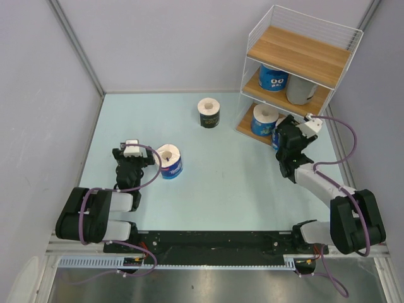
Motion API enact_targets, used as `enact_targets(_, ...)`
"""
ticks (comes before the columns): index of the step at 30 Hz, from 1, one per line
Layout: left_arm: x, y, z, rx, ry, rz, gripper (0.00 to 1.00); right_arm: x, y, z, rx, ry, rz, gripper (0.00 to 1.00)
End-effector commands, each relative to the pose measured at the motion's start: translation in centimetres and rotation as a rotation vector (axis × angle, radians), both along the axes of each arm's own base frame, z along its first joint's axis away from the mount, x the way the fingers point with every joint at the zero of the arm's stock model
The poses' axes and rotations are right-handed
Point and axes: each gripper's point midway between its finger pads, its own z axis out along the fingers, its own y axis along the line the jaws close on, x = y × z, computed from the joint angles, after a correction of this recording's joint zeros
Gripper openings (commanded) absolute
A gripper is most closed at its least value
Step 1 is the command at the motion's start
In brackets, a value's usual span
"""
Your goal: Place and organize the paper towels onto the shelf
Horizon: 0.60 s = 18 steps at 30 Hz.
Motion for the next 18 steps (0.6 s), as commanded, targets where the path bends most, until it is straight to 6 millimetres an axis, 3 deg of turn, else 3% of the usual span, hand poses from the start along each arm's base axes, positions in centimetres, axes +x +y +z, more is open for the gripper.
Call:
enact_targets(1, 0.3, -0.5, 1.6, -0.013, -0.057, -0.028, 1.0, -1.9, 0.8, 0.5, -0.049, 0.052, 0.007, 0.81)
enact_targets(4, 0.4, -0.5, 1.7, -0.013, -0.059, -0.028, 1.0, -2.6, 0.9, -0.7, -0.021, 0.094, 0.006, 0.69)
enact_targets(5, 0.4, -0.5, 1.7, -0.013, -0.059, -0.028, 1.0, -2.7, 1.0, -1.1, -0.018, 0.105, 0.007, 0.59)
enact_targets(9, 0.4, -0.5, 1.7, -0.014, -0.06, -0.028, 1.0, -2.8, 0.8, -2.5, -0.003, 0.131, -0.017, 0.37)
enact_targets(11, 0.3, -0.5, 1.7, -0.013, -0.059, -0.028, 1.0, -2.5, 0.7, -3.4, -0.003, 0.15, -0.017, 0.32)
enact_targets(18, 0.4, -0.5, 1.7, -0.013, -0.059, -0.028, 1.0, -1.9, 0.2, -5.7, 0.016, 0.197, -0.024, 0.32)
